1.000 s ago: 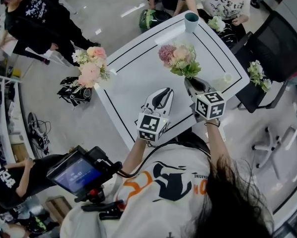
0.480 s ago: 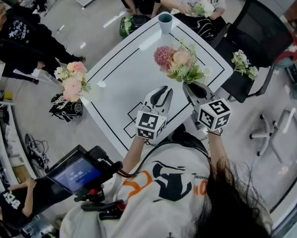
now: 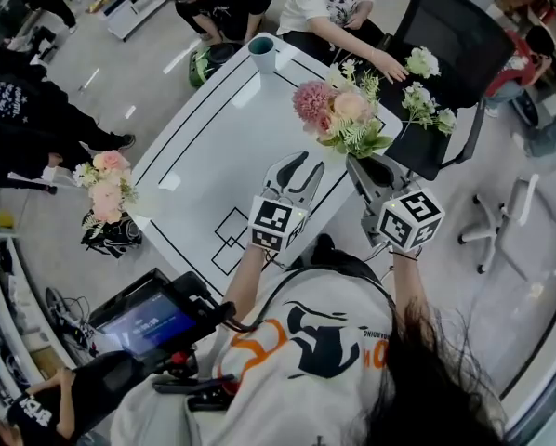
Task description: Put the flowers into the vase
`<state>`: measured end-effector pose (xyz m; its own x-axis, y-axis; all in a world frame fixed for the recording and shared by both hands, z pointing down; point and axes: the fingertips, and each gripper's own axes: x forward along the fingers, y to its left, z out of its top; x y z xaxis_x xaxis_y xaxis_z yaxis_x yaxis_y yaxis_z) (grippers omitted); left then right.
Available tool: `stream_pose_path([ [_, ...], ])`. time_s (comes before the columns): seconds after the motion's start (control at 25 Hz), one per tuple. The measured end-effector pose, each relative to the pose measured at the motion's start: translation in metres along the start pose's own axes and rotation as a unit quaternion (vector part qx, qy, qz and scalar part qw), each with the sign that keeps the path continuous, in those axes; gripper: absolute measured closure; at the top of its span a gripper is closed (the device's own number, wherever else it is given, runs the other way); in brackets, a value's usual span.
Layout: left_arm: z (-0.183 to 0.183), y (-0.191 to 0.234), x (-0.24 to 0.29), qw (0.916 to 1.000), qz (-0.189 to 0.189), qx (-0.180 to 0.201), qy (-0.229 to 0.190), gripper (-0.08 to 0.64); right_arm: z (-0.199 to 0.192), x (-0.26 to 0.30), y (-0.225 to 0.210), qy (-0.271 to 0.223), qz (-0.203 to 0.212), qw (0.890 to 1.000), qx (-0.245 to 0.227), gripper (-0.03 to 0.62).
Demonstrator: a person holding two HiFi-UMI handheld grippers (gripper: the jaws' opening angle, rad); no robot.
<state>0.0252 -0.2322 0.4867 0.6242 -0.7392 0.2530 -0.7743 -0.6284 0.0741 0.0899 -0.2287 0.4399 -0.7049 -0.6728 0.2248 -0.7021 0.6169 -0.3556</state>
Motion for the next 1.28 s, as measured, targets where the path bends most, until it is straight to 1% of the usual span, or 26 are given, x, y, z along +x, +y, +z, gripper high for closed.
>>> stream_pose_path([
  [0.04, 0.002, -0.002, 0.006, 1.0, -0.002, 0.003, 0.001, 0.419, 0.002, -0.003, -0.005, -0.003, -0.003, 1.0, 0.002, 0.551],
  [0.12, 0.006, -0.004, 0.017, 0.9999, -0.003, 0.01, 0.001, 0.358, 0.006, -0.008, -0.013, -0.008, -0.008, 1.0, 0.006, 0.551],
  [0.28, 0.01, -0.008, 0.037, 0.9997, -0.018, 0.013, 0.006, 0.348, 0.014, -0.014, -0.026, -0.023, -0.008, 1.0, 0.018, 0.551],
  [0.36, 0.011, -0.012, 0.048, 0.9992, -0.033, 0.019, 0.012, 0.288, 0.021, -0.014, -0.033, -0.029, -0.007, 0.999, 0.015, 0.551],
  [0.4, 0.013, -0.013, 0.053, 0.9988, -0.039, 0.025, 0.014, 0.276, 0.024, -0.014, -0.036, -0.031, -0.005, 0.999, 0.013, 0.551],
  [0.6, 0.02, -0.014, 0.069, 0.9977, -0.054, 0.036, 0.017, 0.276, 0.04, -0.011, -0.044, -0.043, 0.003, 0.999, 0.01, 0.551],
  [0.76, 0.017, -0.016, 0.073, 0.9966, -0.067, 0.04, 0.027, 0.276, 0.051, -0.002, -0.043, -0.061, 0.02, 0.998, 0.016, 0.551],
  [0.92, 0.015, -0.017, 0.073, 0.9966, -0.066, 0.042, 0.027, 0.276, 0.064, 0.009, -0.037, -0.087, 0.052, 0.995, 0.025, 0.551],
  [1.08, 0.011, -0.02, 0.075, 0.9961, -0.061, 0.052, 0.037, 0.278, 0.079, 0.017, -0.032, -0.13, 0.089, 0.987, 0.037, 0.551],
  [1.28, 0.007, -0.02, 0.077, 0.9953, -0.054, 0.066, 0.045, 0.278, 0.101, 0.019, -0.026, -0.154, 0.107, 0.982, 0.027, 0.551],
])
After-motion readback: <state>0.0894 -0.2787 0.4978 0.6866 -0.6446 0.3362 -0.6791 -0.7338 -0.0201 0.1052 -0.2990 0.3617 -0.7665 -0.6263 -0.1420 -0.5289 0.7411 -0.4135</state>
